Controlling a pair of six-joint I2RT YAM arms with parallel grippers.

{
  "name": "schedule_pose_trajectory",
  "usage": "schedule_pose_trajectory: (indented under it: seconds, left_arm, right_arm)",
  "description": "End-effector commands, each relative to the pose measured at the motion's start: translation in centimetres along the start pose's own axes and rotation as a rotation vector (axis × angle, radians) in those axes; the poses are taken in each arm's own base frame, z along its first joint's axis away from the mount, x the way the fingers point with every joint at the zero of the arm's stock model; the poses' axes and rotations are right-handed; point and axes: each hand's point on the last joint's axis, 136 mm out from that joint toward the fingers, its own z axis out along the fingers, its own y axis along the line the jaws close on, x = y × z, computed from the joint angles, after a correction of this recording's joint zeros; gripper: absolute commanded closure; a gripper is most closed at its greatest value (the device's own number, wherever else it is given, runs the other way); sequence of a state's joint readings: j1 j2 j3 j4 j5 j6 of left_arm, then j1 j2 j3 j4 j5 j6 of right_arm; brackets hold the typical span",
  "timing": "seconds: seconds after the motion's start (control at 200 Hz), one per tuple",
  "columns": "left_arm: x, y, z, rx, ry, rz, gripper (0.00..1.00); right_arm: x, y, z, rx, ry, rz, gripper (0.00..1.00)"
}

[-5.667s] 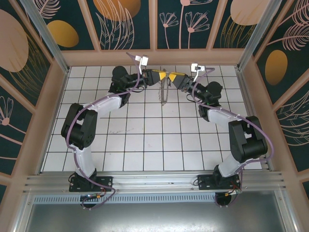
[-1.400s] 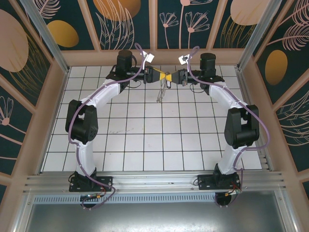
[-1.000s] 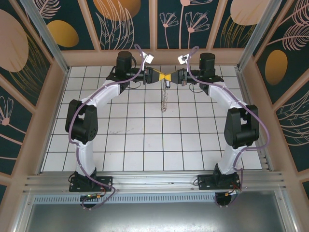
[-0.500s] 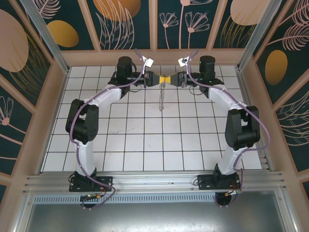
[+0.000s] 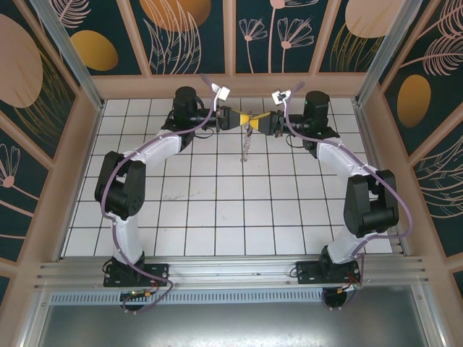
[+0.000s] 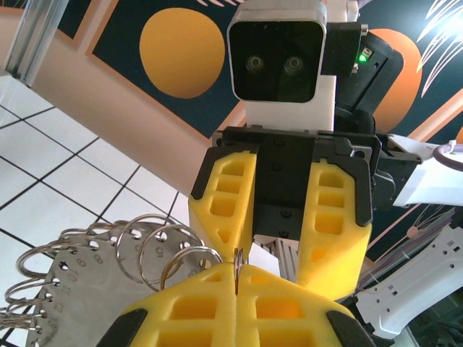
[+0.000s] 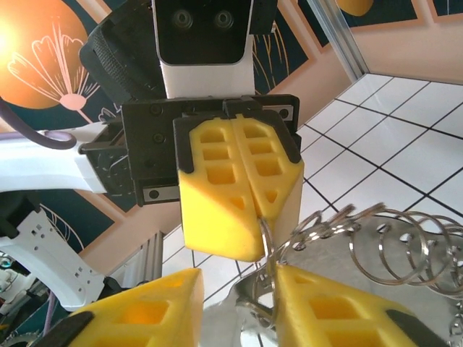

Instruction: Put the keys on the keyring

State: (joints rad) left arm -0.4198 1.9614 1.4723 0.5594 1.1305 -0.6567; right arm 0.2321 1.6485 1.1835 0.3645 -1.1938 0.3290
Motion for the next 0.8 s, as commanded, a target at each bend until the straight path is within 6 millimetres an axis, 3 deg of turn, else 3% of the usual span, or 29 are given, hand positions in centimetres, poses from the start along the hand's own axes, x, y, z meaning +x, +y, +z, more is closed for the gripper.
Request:
schedule_pose_trajectory:
  seconds: [0.0,0.225,0.47,0.796]
  left_arm:
    - [-2.6,-1.5,-0.9,-0.016,-0.074,0.081,1.0]
    - [-3.1,-2.2,-0.9,-0.008,-0.083,0.096,1.0]
    - [-3.5,-2.7,-1.0,-0.004,-0.09,0.105,1.0]
    - [-3.9,-3.5,-1.1,0.012,-0.096,0.121,1.0]
  right_arm:
    - [-0.5,2.3,-0.6,-0.041,-0.014,-0.067,0.66]
    - [0.0,2.5,-0.9,-0.028,-0.021,-0.07,0.57]
    - [-0.1,2.3,-1.0,-0.02,-0.046,-0.061,0.55]
    - [-1.1,0.3,-1.1,0.061,-0.122,-0.028,0.47]
